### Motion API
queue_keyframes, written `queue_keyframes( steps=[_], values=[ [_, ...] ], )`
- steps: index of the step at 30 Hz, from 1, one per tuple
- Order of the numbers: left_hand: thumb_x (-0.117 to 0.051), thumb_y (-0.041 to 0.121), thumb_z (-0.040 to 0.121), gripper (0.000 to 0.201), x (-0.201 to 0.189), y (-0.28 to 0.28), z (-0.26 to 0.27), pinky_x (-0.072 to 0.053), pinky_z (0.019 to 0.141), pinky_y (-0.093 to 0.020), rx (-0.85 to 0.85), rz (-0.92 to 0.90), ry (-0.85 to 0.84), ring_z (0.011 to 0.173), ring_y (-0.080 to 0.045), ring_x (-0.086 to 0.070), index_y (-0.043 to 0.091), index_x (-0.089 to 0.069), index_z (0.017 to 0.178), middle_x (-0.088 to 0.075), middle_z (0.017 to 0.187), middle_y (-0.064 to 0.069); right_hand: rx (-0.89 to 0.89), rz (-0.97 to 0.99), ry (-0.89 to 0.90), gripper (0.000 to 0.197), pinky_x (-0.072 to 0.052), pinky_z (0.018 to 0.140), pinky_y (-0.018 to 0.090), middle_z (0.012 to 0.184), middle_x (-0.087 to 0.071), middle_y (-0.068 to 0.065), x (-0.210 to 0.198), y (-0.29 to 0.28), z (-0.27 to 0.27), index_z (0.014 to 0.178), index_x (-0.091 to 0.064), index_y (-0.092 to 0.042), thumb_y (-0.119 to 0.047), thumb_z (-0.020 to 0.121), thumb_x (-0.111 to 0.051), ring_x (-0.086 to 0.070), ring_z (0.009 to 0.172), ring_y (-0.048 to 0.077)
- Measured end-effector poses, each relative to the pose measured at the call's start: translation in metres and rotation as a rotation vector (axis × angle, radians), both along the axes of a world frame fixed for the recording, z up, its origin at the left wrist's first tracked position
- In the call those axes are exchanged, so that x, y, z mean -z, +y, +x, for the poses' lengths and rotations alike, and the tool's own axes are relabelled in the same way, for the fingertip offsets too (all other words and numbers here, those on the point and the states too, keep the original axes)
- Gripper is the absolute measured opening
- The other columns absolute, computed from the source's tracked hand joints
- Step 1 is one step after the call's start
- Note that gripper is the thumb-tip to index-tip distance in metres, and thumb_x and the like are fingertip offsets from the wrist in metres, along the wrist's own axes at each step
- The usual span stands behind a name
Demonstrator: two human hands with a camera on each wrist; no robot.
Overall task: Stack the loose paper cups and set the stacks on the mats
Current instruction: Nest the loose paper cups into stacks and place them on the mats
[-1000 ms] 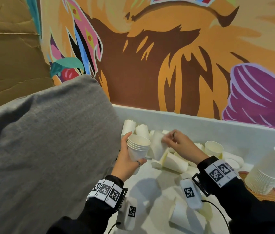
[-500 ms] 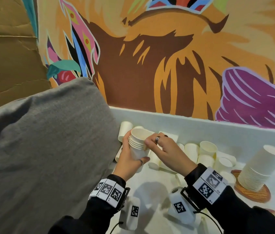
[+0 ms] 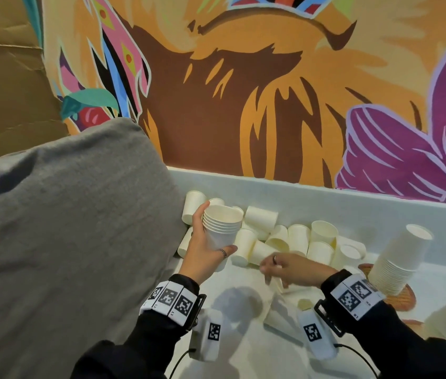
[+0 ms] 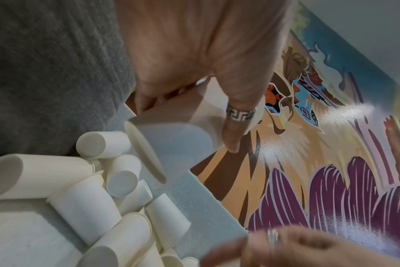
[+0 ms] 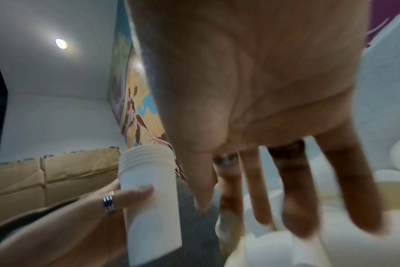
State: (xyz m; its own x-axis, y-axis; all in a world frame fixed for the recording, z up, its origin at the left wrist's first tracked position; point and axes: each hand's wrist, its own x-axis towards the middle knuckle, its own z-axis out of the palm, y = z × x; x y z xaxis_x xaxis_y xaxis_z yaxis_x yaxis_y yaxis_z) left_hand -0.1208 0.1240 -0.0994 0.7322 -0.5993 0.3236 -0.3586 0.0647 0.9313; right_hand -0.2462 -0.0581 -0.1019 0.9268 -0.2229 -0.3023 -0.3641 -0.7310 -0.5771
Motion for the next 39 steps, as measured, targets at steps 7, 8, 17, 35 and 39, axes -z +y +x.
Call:
queue_keyframes(
  steps=[7,8,17,35,39],
  values=[
    [-0.078,-0.003,0.069,0.098,0.005,0.000,-0.003,-0.036,0.084,-0.005,0.012,0.001,0.026,0.111,0.001,-0.045,0.045,-0.017,0.129,-0.039,0.120,0.022,-0.086,-0.164,0.335,0.049,-0.042,0.069,0.024,0.115,-0.066,0.013,0.036,0.013,-0.011,0.125,-0.054,-0.004,-0.041,0.095,-0.046,-0.054,0.070,0.014],
    [-0.078,-0.003,0.069,0.099,0.006,0.000,-0.004,-0.036,0.086,-0.008,0.013,0.001,0.031,0.112,-0.001,-0.045,0.045,-0.016,0.129,-0.040,0.120,0.021,-0.076,-0.168,0.346,0.050,-0.042,0.070,0.026,0.115,-0.066,0.014,0.040,0.014,-0.011,0.126,-0.053,-0.003,-0.041,0.095,-0.047,-0.054,0.075,0.016],
    [-0.077,-0.004,0.069,0.097,0.003,0.002,-0.010,-0.039,0.078,0.003,0.030,-0.001,0.030,0.109,0.002,-0.046,0.041,-0.016,0.130,-0.039,0.119,0.020,-0.044,-0.278,0.251,0.039,-0.041,0.079,0.026,0.108,-0.059,0.005,0.050,0.006,-0.014,0.087,-0.071,-0.010,-0.041,0.094,-0.049,-0.053,0.086,0.015],
    [-0.077,-0.006,0.069,0.098,-0.006,0.016,0.002,-0.036,0.090,-0.023,0.067,0.017,0.033,0.112,-0.009,-0.045,0.040,-0.016,0.131,-0.040,0.116,0.025,0.309,-0.116,-1.147,0.014,-0.040,0.081,0.010,0.105,-0.039,-0.022,-0.065,0.077,0.004,0.096,-0.053,-0.020,-0.032,0.094,-0.048,-0.045,0.098,-0.003],
    [-0.077,-0.004,0.069,0.100,-0.003,0.019,0.004,-0.037,0.094,-0.026,0.103,0.030,0.031,0.118,-0.012,-0.044,0.041,-0.015,0.132,-0.042,0.126,0.010,0.261,-0.101,-1.118,0.026,-0.040,0.085,0.016,0.104,-0.041,-0.022,-0.060,0.090,0.012,0.095,-0.054,-0.020,-0.042,0.091,-0.040,-0.047,0.098,0.003]
  ],
)
